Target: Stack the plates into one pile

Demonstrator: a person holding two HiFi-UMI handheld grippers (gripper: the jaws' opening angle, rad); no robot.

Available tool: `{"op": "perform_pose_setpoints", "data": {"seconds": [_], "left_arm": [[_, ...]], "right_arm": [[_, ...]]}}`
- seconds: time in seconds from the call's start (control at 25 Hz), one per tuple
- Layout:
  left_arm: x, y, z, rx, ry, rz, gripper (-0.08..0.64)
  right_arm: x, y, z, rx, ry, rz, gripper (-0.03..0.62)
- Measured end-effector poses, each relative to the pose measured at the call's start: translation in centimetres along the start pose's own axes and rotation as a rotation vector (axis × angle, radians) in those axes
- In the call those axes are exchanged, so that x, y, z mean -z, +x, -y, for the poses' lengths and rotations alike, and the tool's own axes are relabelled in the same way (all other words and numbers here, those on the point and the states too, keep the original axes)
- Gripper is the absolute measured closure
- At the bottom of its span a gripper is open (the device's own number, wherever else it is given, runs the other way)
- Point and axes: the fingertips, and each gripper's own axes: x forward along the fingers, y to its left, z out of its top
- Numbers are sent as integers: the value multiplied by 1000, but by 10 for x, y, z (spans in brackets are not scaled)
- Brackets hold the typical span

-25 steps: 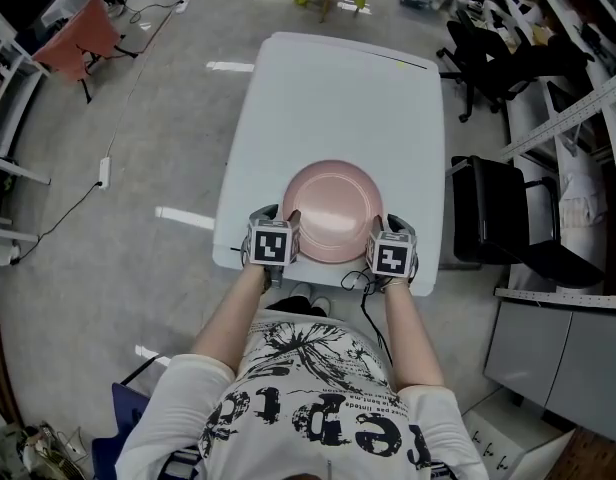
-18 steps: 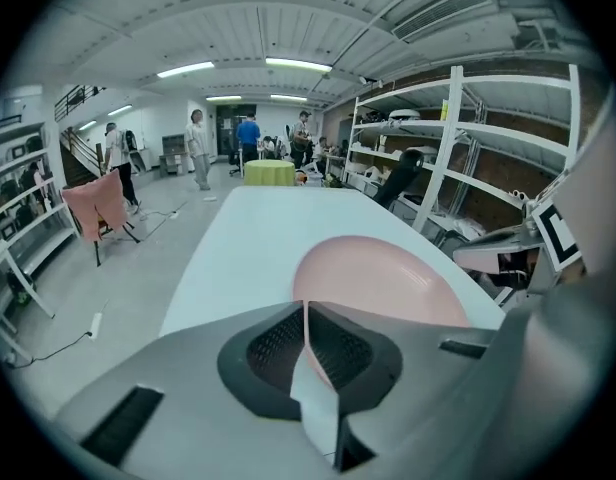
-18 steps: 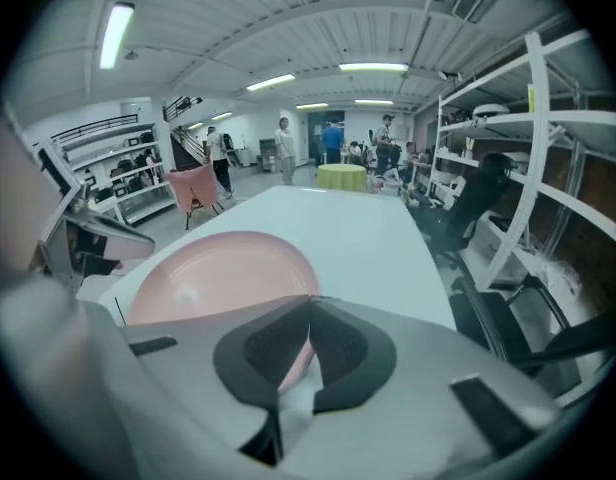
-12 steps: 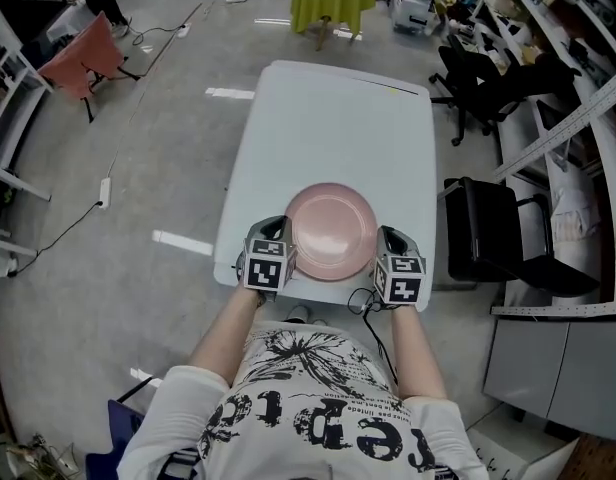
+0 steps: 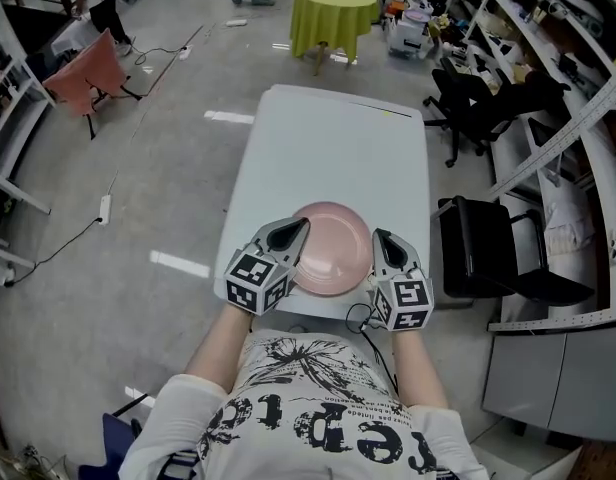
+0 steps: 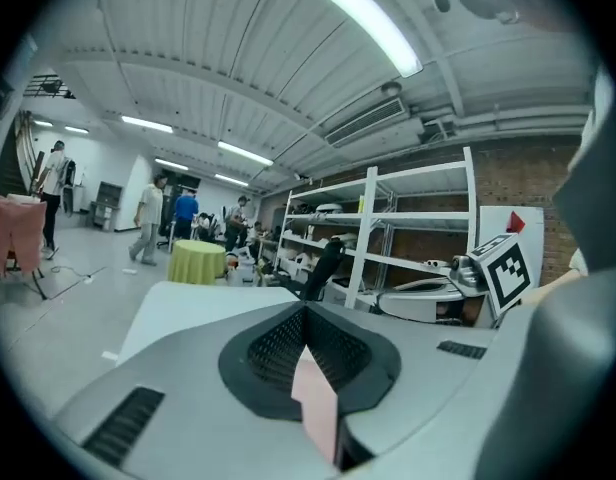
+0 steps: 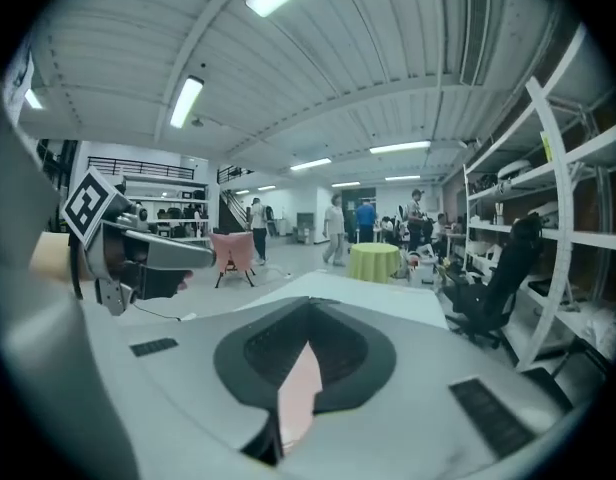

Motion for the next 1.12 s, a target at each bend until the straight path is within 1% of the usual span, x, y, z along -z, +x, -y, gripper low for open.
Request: {"op": "perform_pose_setpoints", "data": {"seconds": [0.12,0.24,0.36,0.52,0.6,0.72,0.88,1.12], "left_arm": [[-23,-6,12,35,42,68,557],[-32,-9,16,36,51,94,557],[-36,-10,19,34,61,103,557],[-37,-7,23,50,60,108,557],[-37,-7,25,58,58,114,557],[-35,-8,24,41,46,116,557],[-36,-9,20,34,29,114,557],[-34,-8,22,40,55,105,557]], "right_arm": [[-21,-7,-7,-28,-15,56,588],[-32,-14,-14,-50,-17,88,588],[-37,-19,-16,-62,4,108,588],[-40,-21,-15,-58,12,119,588],[-39,-22,-16,-58,5,119,588],[-35,-23,-17,-56,-22,123,588],[-38,-25,-19,-57,-24,130,588],[-34,-23,-19,-44,-27,119,588]]}}
